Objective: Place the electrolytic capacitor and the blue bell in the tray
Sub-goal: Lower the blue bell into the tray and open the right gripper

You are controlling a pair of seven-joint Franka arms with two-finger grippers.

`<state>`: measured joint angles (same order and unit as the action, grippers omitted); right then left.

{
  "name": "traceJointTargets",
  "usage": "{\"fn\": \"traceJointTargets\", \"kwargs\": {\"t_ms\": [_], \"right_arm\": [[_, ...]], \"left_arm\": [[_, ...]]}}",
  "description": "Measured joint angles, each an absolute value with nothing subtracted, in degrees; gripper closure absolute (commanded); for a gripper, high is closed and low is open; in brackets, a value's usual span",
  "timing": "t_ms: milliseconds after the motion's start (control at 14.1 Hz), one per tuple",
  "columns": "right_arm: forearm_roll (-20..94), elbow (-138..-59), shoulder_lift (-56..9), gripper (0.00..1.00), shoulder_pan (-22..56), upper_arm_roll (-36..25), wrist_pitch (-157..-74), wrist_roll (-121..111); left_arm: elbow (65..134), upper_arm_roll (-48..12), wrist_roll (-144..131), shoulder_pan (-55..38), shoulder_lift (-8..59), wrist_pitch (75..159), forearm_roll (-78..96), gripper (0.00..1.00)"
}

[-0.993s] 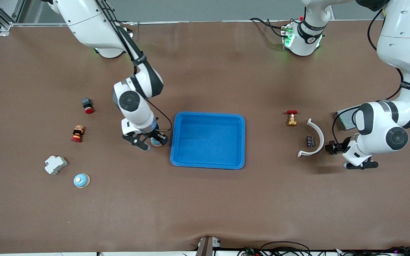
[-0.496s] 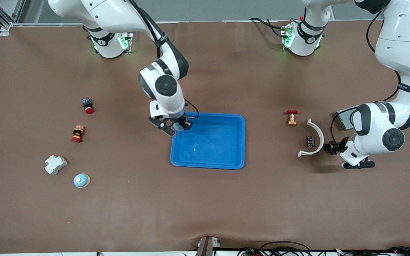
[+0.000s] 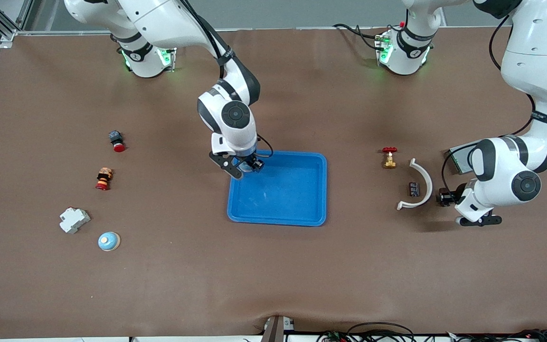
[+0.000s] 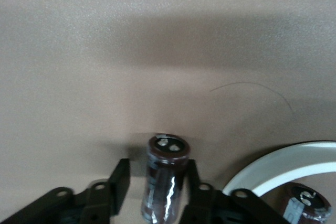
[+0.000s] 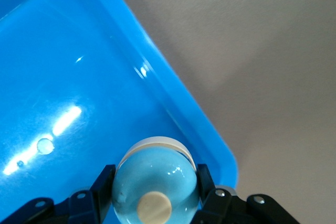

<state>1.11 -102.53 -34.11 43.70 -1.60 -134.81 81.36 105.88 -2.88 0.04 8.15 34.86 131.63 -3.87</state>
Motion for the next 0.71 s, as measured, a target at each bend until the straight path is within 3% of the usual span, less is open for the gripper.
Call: {"fn": "traceJointTargets", "kwargs": {"t_ms": [142, 355, 709], "right_arm": [[1.10, -100.59, -35.85, 1.00, 43.87, -1.61, -134.85, 82.12], [1.08, -99.18, -37.49, 1.00, 43.88, -1.72, -134.90, 82.65], [1.07, -97.12, -39.77, 1.00, 43.89, -1.79, -135.78, 82.84]], "left_arm": [[105.88, -2.88, 0.03, 8.15, 34.91, 131.65, -3.87, 0.88], [105.83, -2.87, 0.03, 8.18, 34.93, 131.79, -3.87, 1.00], [104.36, -2.90, 0.02, 8.36, 34.90, 132.00, -3.87, 1.00]]}}
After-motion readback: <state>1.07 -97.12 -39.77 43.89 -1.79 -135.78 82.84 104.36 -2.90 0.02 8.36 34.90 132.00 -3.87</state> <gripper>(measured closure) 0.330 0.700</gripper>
